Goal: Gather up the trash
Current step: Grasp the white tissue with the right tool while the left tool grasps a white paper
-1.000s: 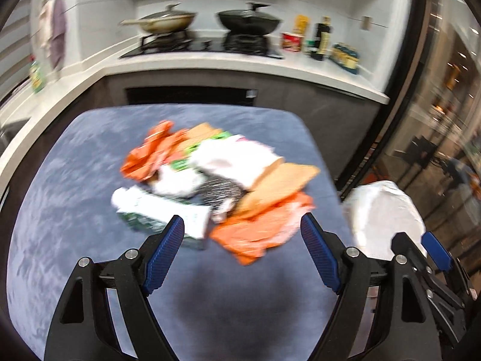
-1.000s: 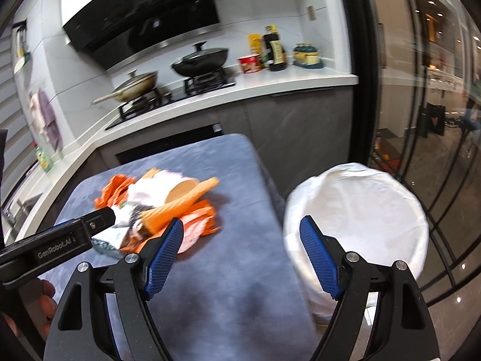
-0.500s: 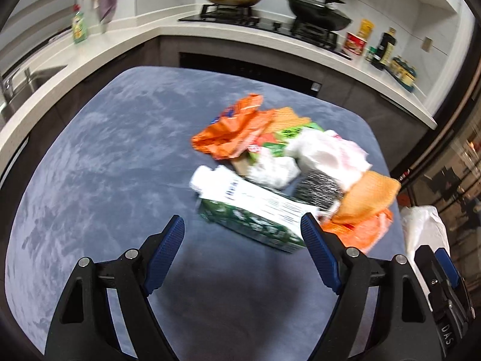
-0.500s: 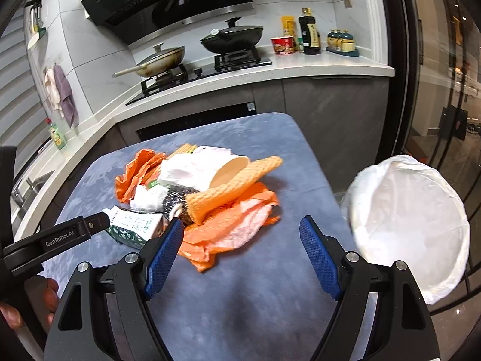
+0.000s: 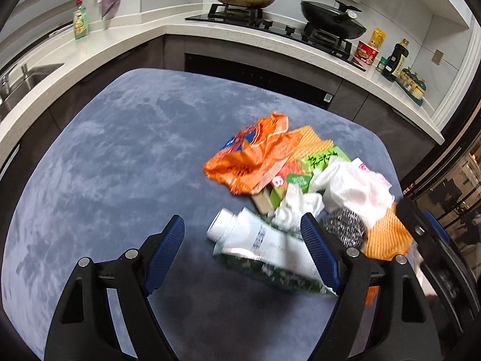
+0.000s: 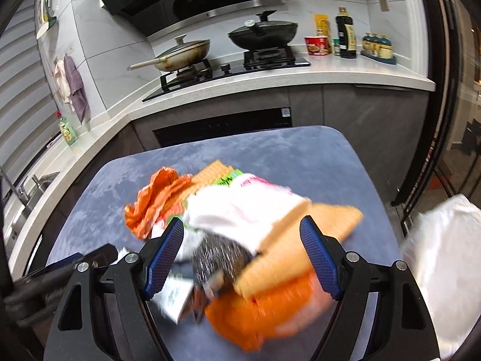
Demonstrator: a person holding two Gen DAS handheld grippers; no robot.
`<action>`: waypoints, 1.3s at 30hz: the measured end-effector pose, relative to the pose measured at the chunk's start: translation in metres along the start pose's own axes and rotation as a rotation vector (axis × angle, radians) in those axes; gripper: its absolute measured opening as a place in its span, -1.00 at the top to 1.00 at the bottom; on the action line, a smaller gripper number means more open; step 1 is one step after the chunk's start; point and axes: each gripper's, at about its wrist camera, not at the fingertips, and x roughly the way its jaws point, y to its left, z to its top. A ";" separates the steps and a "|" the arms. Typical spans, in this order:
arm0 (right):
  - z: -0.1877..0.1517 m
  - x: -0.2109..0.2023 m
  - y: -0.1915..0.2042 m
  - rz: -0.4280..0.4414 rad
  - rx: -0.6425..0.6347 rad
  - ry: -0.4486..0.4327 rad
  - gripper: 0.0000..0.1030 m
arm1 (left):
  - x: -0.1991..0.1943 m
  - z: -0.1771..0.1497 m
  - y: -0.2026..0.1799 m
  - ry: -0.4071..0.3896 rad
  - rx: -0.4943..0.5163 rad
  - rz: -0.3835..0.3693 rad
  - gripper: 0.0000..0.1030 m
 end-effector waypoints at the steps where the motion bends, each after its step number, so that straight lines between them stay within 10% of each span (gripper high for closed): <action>1: 0.004 0.007 0.002 0.001 -0.004 0.003 -0.48 | 0.003 0.003 -0.002 -0.005 0.009 0.000 -0.47; 9: 0.015 0.054 0.007 0.000 -0.017 0.052 -0.23 | 0.019 0.013 -0.007 -0.009 0.024 -0.006 -0.47; 17: 0.005 0.063 0.002 -0.009 -0.052 0.082 0.83 | 0.033 0.011 -0.018 0.002 0.068 -0.040 -0.47; 22: 0.002 0.056 -0.011 -0.002 -0.015 0.075 0.89 | 0.041 0.009 -0.035 0.004 0.123 -0.062 -0.45; 39: 0.005 0.027 -0.023 0.019 0.016 0.022 0.89 | 0.060 -0.002 -0.055 0.046 0.180 -0.090 0.94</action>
